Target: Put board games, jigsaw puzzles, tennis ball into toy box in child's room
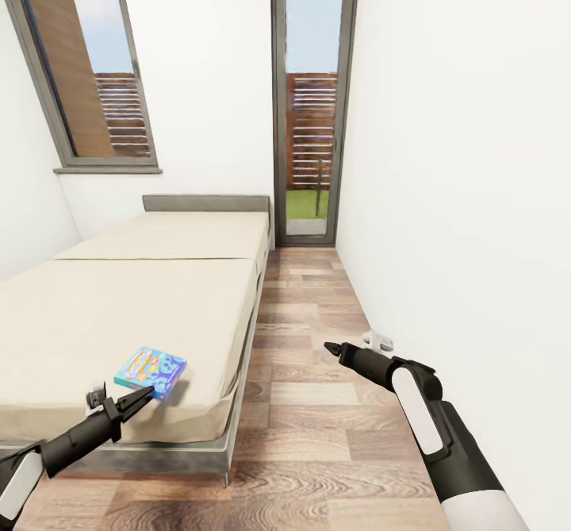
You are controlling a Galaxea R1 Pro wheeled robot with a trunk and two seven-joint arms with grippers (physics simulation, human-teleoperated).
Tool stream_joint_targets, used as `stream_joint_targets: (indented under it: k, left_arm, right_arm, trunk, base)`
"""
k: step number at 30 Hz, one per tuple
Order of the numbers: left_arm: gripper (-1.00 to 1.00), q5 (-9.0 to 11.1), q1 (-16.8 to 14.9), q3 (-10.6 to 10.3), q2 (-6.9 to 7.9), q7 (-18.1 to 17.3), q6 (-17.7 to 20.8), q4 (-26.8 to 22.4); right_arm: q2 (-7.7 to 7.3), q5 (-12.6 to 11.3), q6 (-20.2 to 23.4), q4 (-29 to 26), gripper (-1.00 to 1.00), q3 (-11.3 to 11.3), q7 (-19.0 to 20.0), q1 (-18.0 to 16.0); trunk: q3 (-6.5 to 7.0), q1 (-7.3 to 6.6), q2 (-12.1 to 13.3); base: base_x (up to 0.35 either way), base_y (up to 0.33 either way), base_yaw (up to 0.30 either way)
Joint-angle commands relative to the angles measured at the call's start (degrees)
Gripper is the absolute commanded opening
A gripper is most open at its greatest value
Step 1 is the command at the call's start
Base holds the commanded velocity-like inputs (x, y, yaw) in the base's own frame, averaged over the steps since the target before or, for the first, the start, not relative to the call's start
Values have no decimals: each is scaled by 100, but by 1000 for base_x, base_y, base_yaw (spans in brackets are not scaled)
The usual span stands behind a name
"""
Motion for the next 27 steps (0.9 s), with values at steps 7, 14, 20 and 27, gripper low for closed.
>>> stream_joint_targets:
  k: [7, 14, 20, 27]
  left_arm:
    - [-100, 10, -3, 0, 0, -9, 26, 2]
    - [-100, 10, -3, 3, 0, -9, 26, 3]
    - [-100, 10, -3, 7, 0, -9, 26, 4]
    - [-100, 10, -3, 7, 0, -9, 26, 4]
  right_arm:
    - [-1, -38, 20, -6, 100, 0, -35, -3]
    - [-1, -38, 20, -6, 100, -1, -35, -3]
    - [0, -33, 20, -8, 100, 0, -32, -3]
    - [3, -32, 23, -7, 100, 0, -32, -3]
  trunk:
    - [133, -97, 164]
    - [259, -251, 445]
    - [366, -383, 685]
    - [492, -536, 966]
  base:
    - [0, 0, 0]
    - [0, 0, 0]
    - [0, 0, 0]
    - [0, 0, 0]
